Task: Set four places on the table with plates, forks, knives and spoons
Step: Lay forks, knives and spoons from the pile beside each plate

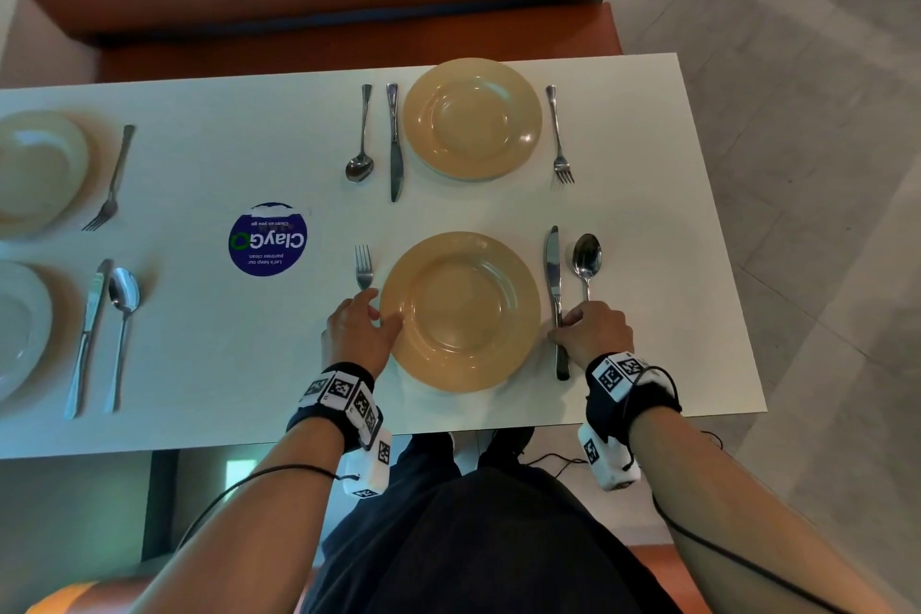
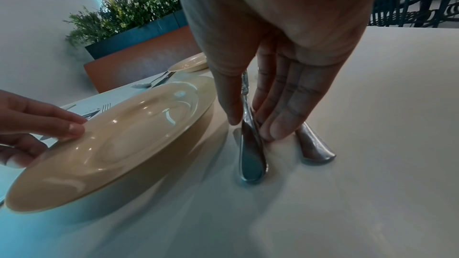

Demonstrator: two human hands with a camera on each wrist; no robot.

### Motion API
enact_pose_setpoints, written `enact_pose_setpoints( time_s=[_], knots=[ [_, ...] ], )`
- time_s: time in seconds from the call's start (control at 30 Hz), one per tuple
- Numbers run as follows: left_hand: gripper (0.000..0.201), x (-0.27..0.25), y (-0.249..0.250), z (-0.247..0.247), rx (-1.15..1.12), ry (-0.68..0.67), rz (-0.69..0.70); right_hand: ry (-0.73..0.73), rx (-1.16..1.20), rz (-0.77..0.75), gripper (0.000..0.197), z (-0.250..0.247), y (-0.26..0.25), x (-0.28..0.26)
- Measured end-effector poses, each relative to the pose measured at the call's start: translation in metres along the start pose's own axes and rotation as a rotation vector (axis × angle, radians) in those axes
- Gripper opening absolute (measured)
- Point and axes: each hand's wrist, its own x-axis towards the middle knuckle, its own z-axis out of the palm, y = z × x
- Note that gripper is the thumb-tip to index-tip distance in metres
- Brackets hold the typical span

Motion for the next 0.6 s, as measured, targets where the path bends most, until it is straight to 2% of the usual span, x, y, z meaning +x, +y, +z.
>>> enact_pose_setpoints(
  time_s=[0.3, 0.43, 0.6],
  knots=[
    [0.052, -0.002, -0.003, 0.002, -0.005, -0.006, 0.016, -0.012, -0.007, 0.005, 0.014, 0.001, 0.002, 0.002],
    [0.052, -0.002, -0.007, -0.002, -0.050, 0.015, -0.008, 0.008, 0.028, -0.004, 0.026, -0.002, 0.007, 0.002],
    [0.040, -0.007, -0.026, -0.016, -0.035, 0.086, -0.027, 0.082, 0.089, 0.006, 0.022, -0.014, 0.025, 0.004]
  ],
)
